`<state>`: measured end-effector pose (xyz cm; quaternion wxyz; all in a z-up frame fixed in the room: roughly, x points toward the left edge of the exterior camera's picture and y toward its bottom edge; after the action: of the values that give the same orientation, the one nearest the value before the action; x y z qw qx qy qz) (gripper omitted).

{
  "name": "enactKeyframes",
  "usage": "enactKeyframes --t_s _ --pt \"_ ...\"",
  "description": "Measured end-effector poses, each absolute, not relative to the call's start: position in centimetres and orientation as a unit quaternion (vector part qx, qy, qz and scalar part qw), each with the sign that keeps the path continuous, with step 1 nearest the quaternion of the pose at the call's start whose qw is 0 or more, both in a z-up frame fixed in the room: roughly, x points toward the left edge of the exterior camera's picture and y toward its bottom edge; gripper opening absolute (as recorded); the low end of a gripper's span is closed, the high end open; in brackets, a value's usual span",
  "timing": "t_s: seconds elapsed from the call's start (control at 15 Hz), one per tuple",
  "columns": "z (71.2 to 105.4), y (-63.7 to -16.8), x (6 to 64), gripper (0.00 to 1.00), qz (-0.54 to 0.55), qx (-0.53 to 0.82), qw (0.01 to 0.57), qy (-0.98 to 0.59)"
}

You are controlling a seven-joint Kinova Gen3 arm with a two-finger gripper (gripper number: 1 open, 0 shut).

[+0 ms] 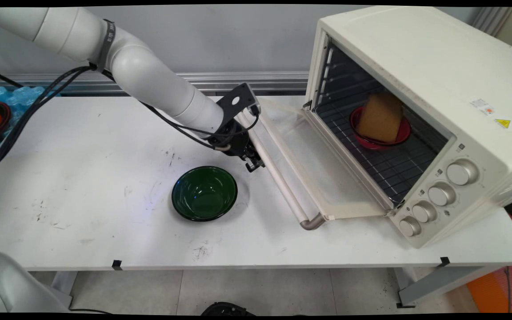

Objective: Close the oven

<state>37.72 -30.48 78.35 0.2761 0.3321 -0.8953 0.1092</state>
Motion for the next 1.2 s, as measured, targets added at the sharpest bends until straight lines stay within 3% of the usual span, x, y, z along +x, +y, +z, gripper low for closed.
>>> enactKeyframes --t_s 1.2 --pt "84.7 -32.2 34.4 0.0 0.138 0.302 0.383 -0.862"
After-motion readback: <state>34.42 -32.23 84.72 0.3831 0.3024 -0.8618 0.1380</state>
